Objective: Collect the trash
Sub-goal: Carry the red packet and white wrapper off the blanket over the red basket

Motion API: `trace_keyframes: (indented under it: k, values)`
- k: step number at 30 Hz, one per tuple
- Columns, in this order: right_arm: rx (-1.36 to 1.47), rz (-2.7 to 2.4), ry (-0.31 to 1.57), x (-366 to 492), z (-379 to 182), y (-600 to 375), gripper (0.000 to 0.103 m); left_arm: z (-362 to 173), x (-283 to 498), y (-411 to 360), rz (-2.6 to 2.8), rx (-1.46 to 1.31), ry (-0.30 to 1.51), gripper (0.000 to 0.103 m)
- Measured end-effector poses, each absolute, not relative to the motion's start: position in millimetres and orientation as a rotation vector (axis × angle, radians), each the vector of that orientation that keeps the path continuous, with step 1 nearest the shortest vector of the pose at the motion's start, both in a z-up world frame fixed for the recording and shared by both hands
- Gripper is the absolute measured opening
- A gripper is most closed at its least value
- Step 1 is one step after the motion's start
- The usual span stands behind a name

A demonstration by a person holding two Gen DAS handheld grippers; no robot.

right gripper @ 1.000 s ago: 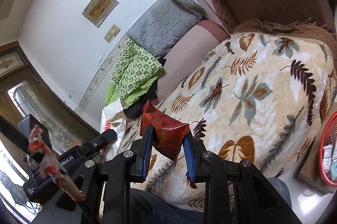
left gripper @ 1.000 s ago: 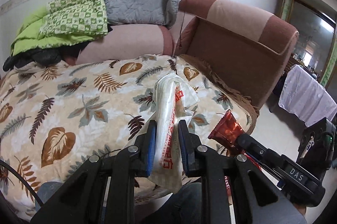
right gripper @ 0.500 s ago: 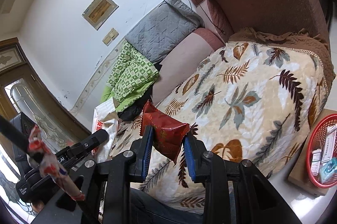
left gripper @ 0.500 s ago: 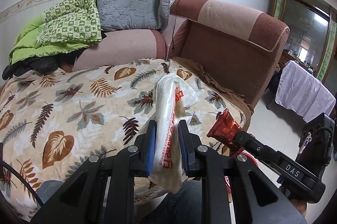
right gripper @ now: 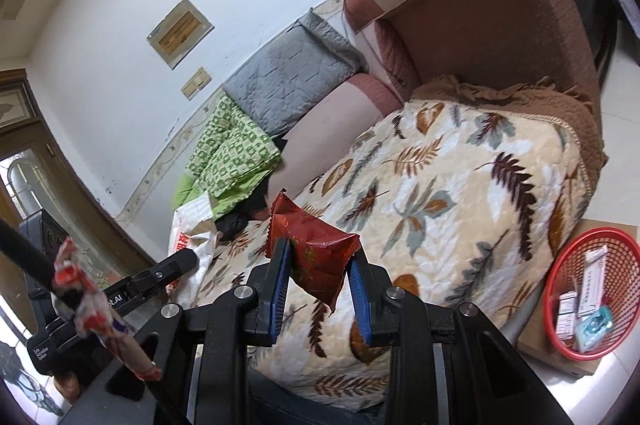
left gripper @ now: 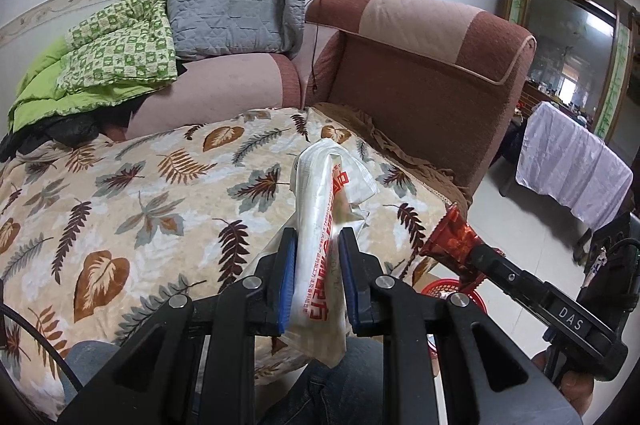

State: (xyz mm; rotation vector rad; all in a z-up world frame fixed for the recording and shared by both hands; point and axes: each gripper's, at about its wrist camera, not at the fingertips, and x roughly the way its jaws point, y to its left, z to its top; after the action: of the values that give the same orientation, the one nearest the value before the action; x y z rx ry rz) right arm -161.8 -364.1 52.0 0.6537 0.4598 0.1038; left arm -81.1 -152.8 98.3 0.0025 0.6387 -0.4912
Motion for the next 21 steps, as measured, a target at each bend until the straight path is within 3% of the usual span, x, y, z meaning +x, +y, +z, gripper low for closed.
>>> trace_keyframes:
  k: [21]
  values:
    - [0.690,-0.065,0.405,-209.5,47.2,-422.1,0.031,91.6,-103.5,-224.5,-0.621,0.115,0.644,0.020]
